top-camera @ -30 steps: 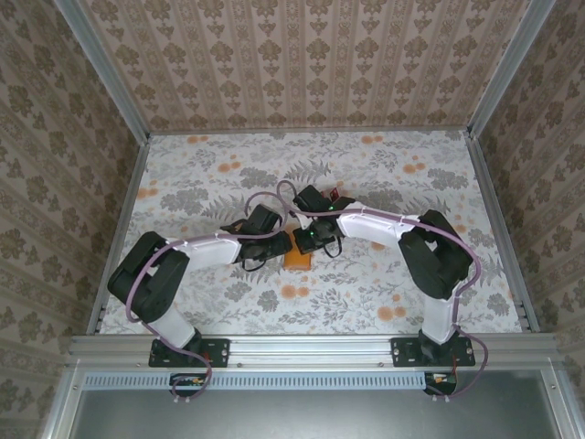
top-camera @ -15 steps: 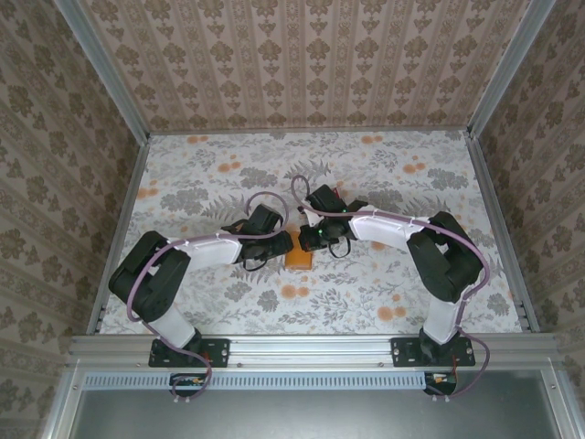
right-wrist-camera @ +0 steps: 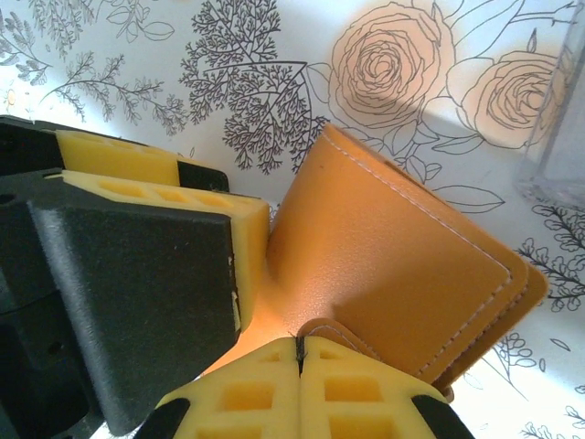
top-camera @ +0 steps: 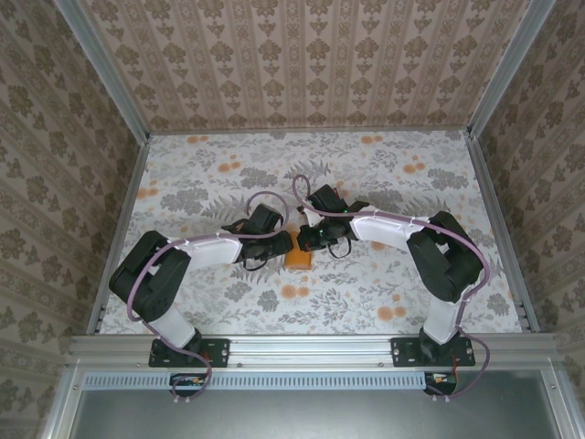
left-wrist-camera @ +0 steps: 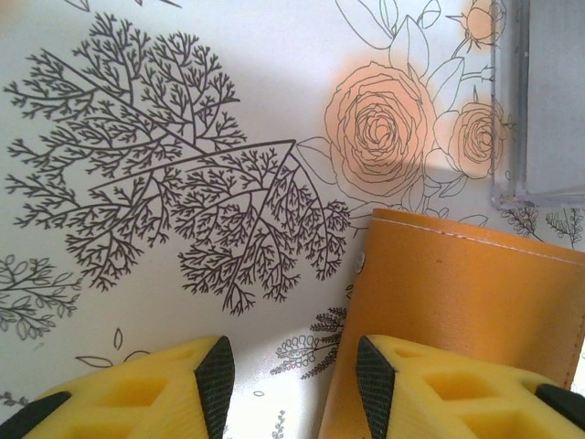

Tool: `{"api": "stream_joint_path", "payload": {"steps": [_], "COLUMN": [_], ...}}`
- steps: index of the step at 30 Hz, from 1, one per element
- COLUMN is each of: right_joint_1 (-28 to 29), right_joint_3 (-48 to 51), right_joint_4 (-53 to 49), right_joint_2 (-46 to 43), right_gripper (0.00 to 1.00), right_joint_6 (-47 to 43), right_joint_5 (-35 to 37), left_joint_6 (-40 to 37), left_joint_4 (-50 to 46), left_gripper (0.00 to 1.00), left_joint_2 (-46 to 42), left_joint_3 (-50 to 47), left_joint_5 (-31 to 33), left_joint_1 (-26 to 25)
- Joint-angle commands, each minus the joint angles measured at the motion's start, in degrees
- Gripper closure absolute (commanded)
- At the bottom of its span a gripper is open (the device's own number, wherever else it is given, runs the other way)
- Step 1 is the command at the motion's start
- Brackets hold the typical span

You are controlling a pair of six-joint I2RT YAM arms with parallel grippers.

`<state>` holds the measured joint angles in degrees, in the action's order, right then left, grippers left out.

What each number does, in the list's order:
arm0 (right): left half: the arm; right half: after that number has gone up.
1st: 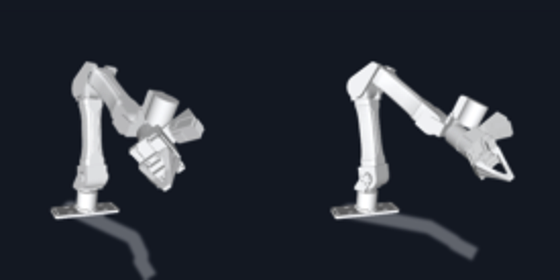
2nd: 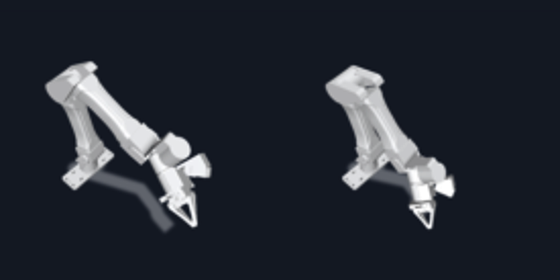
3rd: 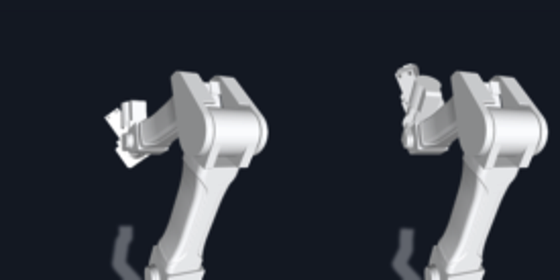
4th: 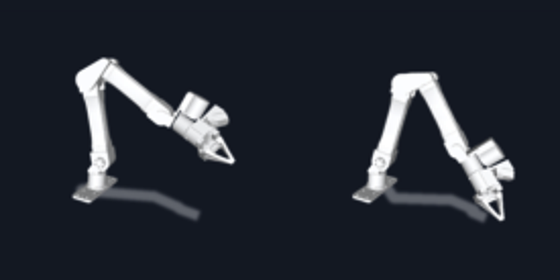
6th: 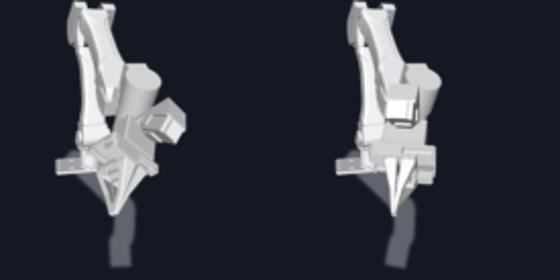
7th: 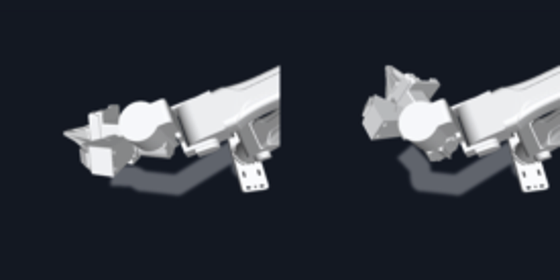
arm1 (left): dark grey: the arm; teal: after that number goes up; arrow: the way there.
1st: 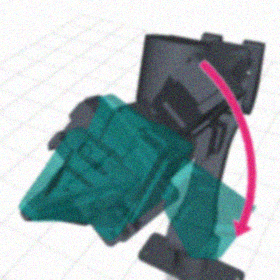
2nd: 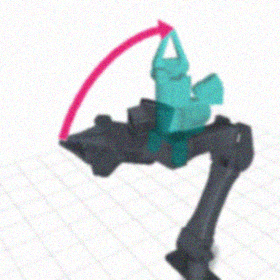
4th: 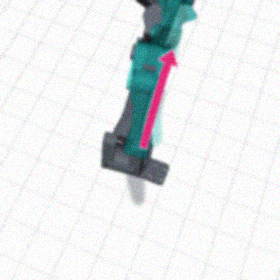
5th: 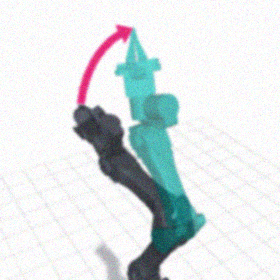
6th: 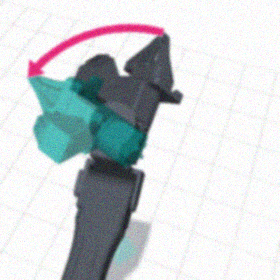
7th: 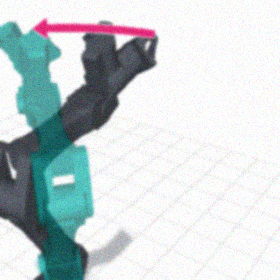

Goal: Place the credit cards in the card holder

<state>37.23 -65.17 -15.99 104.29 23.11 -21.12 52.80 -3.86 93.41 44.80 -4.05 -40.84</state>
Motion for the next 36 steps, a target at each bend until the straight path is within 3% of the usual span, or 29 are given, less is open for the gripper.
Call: {"api": "stream_joint_path", "payload": {"steps": [1,36], "right_joint_1": [0.3,1.2], "right_joint_3": [-0.6,1.6], "right_joint_4": [1.9,-1.5], "right_joint_2": [-0.8,5.2], "right_gripper": [1.0,1.0], "right_joint_6": [-0.3,-1.8], "right_joint_5": [-2.5,2.6], "left_joint_6": [0.1,0.0], "left_joint_4": [-0.8,-1.7], "left_gripper": [0.51,0.52], "left_joint_2": [2.6,2.6], "left_joint_3": [0.7,0.9], "left_joint_5": [-4.0,-3.3], "left_joint_1": [-1.6,-1.4]}}
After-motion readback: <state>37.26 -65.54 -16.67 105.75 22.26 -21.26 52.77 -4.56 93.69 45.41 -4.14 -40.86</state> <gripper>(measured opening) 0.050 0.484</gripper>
